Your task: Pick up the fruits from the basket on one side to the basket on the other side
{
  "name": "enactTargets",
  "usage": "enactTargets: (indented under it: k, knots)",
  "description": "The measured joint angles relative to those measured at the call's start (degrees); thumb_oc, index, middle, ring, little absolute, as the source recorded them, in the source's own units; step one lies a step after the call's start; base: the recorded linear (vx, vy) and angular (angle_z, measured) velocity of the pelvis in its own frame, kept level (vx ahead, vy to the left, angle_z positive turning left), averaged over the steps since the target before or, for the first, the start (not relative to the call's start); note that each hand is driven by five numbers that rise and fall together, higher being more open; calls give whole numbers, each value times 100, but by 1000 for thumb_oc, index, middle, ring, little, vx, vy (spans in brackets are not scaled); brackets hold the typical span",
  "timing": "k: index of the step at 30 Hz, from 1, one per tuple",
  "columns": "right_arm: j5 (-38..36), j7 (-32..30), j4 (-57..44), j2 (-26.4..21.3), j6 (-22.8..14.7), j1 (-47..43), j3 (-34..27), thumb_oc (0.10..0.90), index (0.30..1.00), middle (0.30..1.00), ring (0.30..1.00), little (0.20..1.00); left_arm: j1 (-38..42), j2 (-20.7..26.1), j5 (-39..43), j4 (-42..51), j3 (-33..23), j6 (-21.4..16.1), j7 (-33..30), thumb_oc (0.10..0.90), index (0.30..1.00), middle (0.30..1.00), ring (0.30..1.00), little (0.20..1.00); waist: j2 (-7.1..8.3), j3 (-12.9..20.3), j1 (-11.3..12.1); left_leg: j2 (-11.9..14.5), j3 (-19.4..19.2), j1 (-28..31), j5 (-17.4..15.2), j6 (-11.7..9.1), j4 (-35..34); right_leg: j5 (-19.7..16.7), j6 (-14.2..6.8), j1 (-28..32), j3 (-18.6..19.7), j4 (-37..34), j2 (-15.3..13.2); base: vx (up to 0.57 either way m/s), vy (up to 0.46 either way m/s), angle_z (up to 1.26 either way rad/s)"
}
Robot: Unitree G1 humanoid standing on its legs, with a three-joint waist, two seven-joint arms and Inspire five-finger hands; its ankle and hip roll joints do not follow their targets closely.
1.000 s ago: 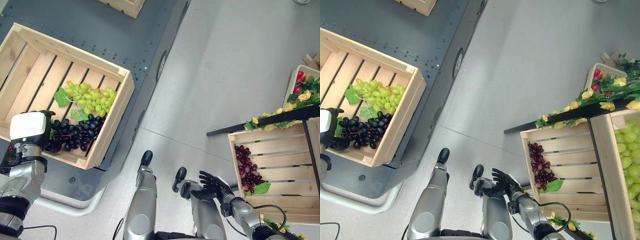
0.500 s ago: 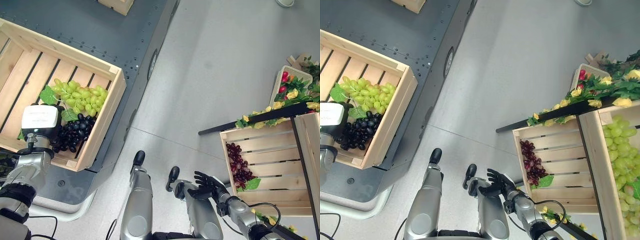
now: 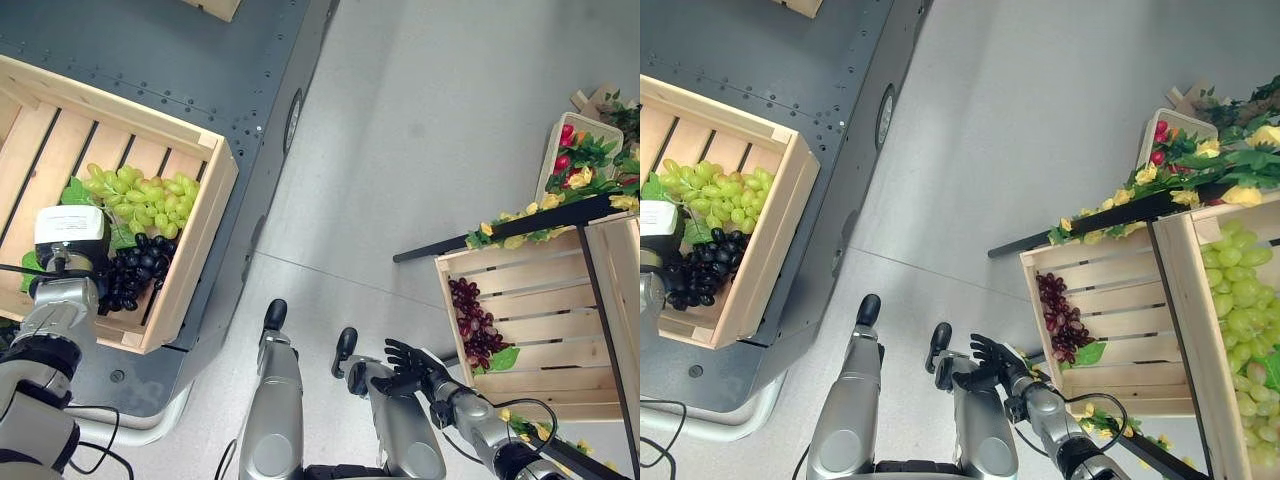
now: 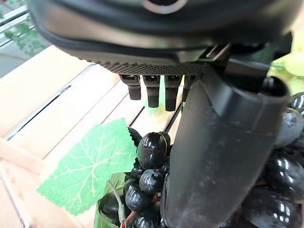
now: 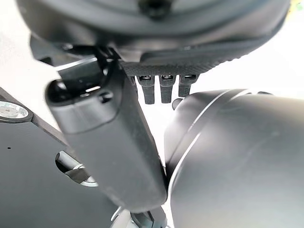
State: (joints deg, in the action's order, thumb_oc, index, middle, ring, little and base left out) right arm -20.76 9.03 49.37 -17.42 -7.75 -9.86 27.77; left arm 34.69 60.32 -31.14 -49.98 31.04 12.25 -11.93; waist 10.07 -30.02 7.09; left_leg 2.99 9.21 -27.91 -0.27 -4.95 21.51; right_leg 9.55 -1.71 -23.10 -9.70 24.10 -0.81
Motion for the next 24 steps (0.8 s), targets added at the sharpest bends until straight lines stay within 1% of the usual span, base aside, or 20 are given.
enactTargets:
  k: [3, 5, 7, 10, 13, 14, 15, 17, 19, 22, 24]
  knots:
    - [0, -4, 31, 9, 3, -2, 32, 800, 900, 900, 900, 900, -10, -102, 60, -109, -46, 4, -137, 800, 900, 900, 900, 900, 0, 0, 6, 0, 0, 75, 0, -1, -7, 12, -15, 82, -9, 0, -3, 24, -36, 1]
    - [-2, -8, 42, 9, 12, -2, 32, 800, 900, 900, 900, 900, -110, -106, 160, -45, -111, 4, -350, 800, 900, 900, 900, 900, 0, 0, 18, 0, 3, 75, -16, -32, -15, 21, -26, 79, -21, 12, -7, 13, -15, 1]
    - [-3, -10, 45, 9, 13, -2, 32, 800, 900, 900, 900, 900, -202, -105, 173, 61, -193, 5, -491, 800, 900, 900, 900, 900, -1, 0, 28, 0, 5, 70, -17, -33, -32, 41, 8, 79, -24, 16, -8, 9, -17, 0]
    - [-16, -21, 53, 10, 5, 2, 30, 800, 900, 900, 900, 900, -625, -78, 237, 507, -587, 59, -790, 800, 900, 900, 900, 900, -2, -1, 58, -5, 18, 33, -14, -33, -66, 44, 11, 46, -35, 9, -9, 17, -39, 4]
    - [-56, -27, 88, 6, -6, 2, 9, 800, 900, 900, 900, 900, -907, -62, 292, 870, -917, 121, -899, 800, 900, 900, 900, 900, -3, -2, 148, -6, 44, -27, -3, -49, -93, 59, 28, -21, -60, 7, -9, 25, -51, 8]
    - [-56, -35, 89, 12, -13, 1, -2, 800, 900, 900, 900, 900, -1171, -18, 298, 1220, -1180, 195, -911, 800, 900, 900, 900, 900, -7, -5, 161, -12, 111, -75, 29, -38, -117, 55, 19, -37, -133, -14, -11, 15, -26, 16]
    - [-56, -42, 91, 13, -13, 6, -2, 800, 900, 900, 900, 900, -1235, 2, 295, 1325, -1223, 196, -937, 800, 900, 900, 900, 900, -7, -4, 177, -15, 147, -83, 37, -49, -116, 58, 27, -36, -161, -29, -10, 23, -35, 21]
    - [-57, -55, 104, 11, -11, 7, -3, 800, 900, 900, 900, 900, -1441, 60, 304, 1645, -1319, 198, -904, 800, 900, 900, 900, 900, -8, -5, 284, -12, 191, -77, 49, -65, -162, 78, 76, -27, -208, -43, -5, 24, -30, 14]
    - [-57, -66, 144, 10, -9, 9, -2, 800, 900, 900, 900, 900, -1488, 94, 307, 1767, -1329, 208, -810, 800, 900, 900, 900, 900, -10, -6, 362, -11, 189, -76, 51, -67, -171, 89, 89, -16, -238, -43, -4, 16, -8, 9]
    - [-56, -66, 146, 22, -3, 18, -3, 800, 900, 900, 900, 900, -1695, 161, 388, 2065, -1438, 249, -549, 800, 900, 900, 900, 900, -13, -8, 359, -10, 189, -56, 51, -65, -178, 95, 91, 58, -312, -88, -16, 19, 6, 9]
    - [-56, -67, 145, 22, -3, 28, -9, 800, 900, 900, 900, 900, -1688, 162, 393, 2105, -1440, 248, -364, 800, 900, 900, 900, 900, -13, -8, 369, -12, 189, -50, 51, -65, -178, 99, 88, 70, -323, -91, -20, 11, 4, 3]
